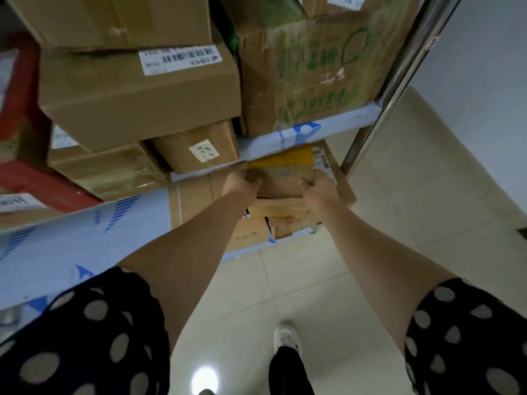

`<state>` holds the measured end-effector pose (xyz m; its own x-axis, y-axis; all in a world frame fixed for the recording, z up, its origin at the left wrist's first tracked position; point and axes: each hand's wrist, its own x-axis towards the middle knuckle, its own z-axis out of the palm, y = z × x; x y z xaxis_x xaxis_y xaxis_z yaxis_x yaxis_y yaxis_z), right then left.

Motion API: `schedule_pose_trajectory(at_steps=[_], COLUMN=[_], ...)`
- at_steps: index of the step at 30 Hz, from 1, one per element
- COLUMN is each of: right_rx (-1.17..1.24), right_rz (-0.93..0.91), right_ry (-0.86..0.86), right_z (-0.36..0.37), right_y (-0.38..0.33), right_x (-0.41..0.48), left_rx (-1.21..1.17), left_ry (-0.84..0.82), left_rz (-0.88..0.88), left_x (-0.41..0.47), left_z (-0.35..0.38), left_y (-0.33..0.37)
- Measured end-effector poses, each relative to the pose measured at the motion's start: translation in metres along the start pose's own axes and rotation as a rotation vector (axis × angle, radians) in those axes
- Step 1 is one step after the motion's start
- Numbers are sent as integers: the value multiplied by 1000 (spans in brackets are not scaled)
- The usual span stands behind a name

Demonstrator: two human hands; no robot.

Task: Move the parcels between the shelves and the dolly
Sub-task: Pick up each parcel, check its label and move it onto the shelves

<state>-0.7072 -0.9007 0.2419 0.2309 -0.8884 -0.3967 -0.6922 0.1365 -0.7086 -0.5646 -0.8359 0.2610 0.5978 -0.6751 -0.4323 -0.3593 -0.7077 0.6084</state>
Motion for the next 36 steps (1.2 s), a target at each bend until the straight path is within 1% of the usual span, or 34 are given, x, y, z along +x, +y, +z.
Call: schedule_pose_trajectory(at_steps=[3, 8, 11, 15, 19, 22, 26, 28, 32, 36], right_rx=[42, 40, 23, -34, -78, -130, -196, -215, -238, -250], right_rz=[0, -4, -17, -107, -189, -277, -417, -497, -591, -679], right_ry=[-14, -70, -140, -225, -328, -418, -503, -585, -729, -846], right_z=[3, 24, 48, 88, 145, 199, 275, 311, 378, 441], right_y=[3, -2, -9, -33, -60, -83, -119, -136, -164, -192], right_x=[-12, -63, -101, -165, -246, -309, -401, -448, -527, -586], left_rx=[-17, -28, -23, -127, -181, -215, -367, -420, -521, -616], left_ry=[9, 50, 81, 146, 254, 367, 545, 619, 745, 881], left_rz=[-9, -64, -113, -181, -244, -309, -392, -420, -478, -570], left_x=[-12, -54, -84, -136, -206, -264, -342, -382, -447, -491], left_z=[-7, -31, -52, -92, -146, -190, -248, -276, -322, -357], left_y=[-15, -58, -98, -164, -240, -306, -395, -435, -505, -562])
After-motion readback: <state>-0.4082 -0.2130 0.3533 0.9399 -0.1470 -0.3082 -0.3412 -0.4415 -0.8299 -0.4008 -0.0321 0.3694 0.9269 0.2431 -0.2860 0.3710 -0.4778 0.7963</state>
